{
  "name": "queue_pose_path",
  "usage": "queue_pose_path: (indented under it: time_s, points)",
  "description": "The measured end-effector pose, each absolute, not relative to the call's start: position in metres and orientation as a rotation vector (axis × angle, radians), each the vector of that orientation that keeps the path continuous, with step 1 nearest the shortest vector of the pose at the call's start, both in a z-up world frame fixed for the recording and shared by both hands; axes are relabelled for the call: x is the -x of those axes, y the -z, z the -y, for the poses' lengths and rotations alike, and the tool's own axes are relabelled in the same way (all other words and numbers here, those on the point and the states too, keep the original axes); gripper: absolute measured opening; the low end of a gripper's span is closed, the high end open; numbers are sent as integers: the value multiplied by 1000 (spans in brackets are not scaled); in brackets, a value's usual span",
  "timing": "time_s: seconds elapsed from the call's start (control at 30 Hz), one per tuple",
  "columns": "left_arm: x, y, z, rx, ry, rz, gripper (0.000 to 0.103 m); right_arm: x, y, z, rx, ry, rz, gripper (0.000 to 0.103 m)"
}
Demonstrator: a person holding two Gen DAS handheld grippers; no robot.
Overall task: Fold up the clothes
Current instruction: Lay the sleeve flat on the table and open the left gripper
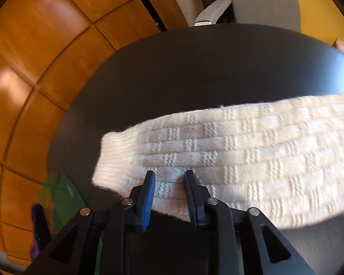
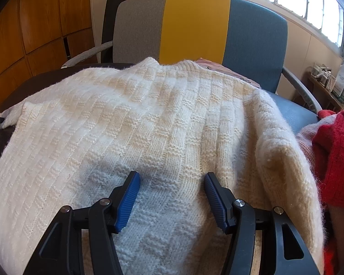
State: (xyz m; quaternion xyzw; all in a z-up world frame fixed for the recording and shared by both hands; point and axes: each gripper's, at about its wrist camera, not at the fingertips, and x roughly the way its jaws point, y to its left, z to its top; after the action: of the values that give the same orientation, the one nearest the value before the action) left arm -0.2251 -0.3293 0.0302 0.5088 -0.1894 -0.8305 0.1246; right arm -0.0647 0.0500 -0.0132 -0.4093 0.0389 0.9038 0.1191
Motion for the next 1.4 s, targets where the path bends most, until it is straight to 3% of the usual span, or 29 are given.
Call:
queue_pose_path:
  time_s: [0.17,0.3,0.37,0.43,0.57,0.77,0.87,1.27,1.3,1.4]
  points:
    - [250,-29,322,-1424,2393,670,26,65,14,-51,1197,-2652,-121,60]
    - [191,-41,340,-1410,2401,630,27,65,15,-54,1199,-2657,-120,61]
    - [227,-34,386,-1357,2412,585,26,65,15,-54,1199,-2659,-126,61]
    - [257,-42,371,-1212,2481,530,26,65,15,-55,1198,-2661,-133,61]
    - [199,-95,315,-1054,2812,347,26,65,15,-48,1198,-2658,-134,61]
    - [114,-78,167,-1376,3304,137,28,65,14,-47,1205,-2656,-127,61]
    - [103,-30,128,-1563,3258,158,30,65,13,-47,1210,-2654,-121,62]
    - [65,-21,192,-1580,3228,-199,21,74,8,-12,1286,-2811,-166,71]
    - [64,-23,197,-1585,3226,-251,21,74,6,-11,1292,-2829,-192,70]
    - [60,-28,202,-1575,3226,-265,21,41,-13,-41,1217,-2879,-598,70]
